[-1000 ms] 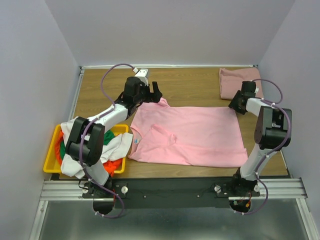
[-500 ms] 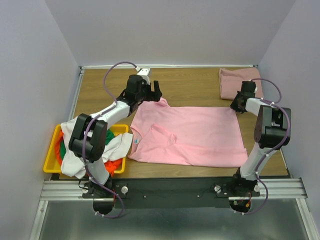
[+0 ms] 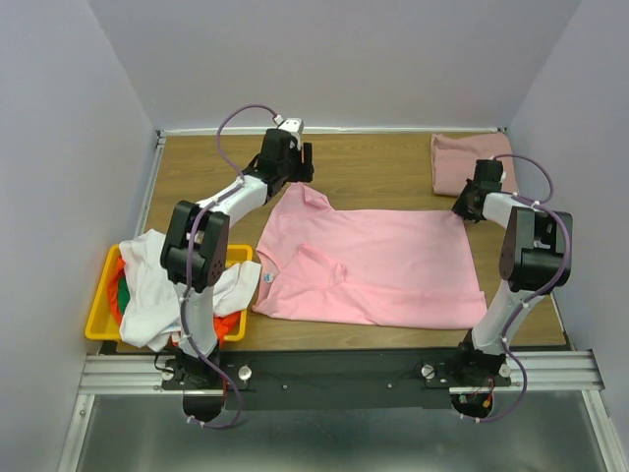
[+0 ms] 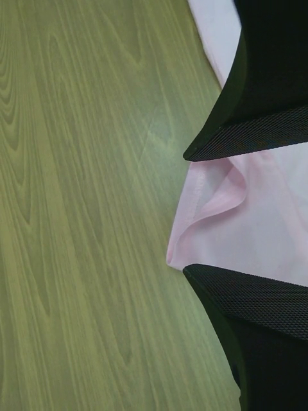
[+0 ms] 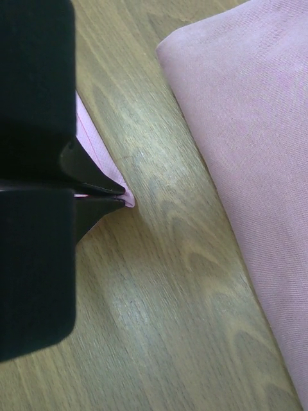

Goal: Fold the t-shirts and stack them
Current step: Fold the tshirt

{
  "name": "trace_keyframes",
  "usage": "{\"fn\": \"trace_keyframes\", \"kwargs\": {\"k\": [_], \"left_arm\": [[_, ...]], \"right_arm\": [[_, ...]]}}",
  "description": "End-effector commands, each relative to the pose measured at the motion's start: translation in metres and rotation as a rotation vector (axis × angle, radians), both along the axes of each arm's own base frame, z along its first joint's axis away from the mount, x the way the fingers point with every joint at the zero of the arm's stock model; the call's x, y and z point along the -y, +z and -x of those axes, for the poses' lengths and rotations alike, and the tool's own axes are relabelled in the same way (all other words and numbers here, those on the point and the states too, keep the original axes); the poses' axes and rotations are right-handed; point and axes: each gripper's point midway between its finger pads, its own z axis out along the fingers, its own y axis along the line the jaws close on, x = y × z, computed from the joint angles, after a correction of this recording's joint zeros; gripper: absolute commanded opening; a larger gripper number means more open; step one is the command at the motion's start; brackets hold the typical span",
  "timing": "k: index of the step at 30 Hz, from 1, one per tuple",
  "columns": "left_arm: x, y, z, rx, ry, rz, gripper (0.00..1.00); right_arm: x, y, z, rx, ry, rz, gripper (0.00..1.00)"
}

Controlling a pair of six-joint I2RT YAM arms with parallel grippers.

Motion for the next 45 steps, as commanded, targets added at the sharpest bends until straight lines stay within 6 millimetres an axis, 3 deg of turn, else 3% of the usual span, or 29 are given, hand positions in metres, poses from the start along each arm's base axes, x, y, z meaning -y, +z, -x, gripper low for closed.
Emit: {"fn": "trace_keyframes", "kwargs": {"k": [1, 12, 17, 21, 33, 45], "left_arm": [[-0.013, -0.019, -0.012, -0.057, 0.035, -0.053, 0.72], [-0.039, -0.065, -0.028, -0.15, 0.108, -0.144, 0.71], [-0.041, -0.063, -0.036, -0.141, 0.114, -0.175, 0.69], [-0.046, -0.076, -0.037, -0.177, 0.125, -0.214, 0.68], [-0.04, -0.089, -0.041, -0.192, 0.095, -0.222, 0.58], [-0.031, -0.096, -0.038, -0.201, 0.063, -0.219, 0.55]], "right_arm": [[-0.005, -0.017, 0.013, -0.054, 0.017, -0.027, 0.05], [-0.011, -0.017, 0.013, -0.05, 0.035, -0.053, 0.04], [-0.011, -0.017, 0.013, -0.051, 0.036, -0.057, 0.03], [-0.012, -0.018, 0.013, -0.052, 0.038, -0.062, 0.02], [-0.013, -0.02, 0.014, -0.058, 0.042, -0.061, 0.01], [-0.012, -0.021, 0.014, -0.062, 0.041, -0.061, 0.0]]}}
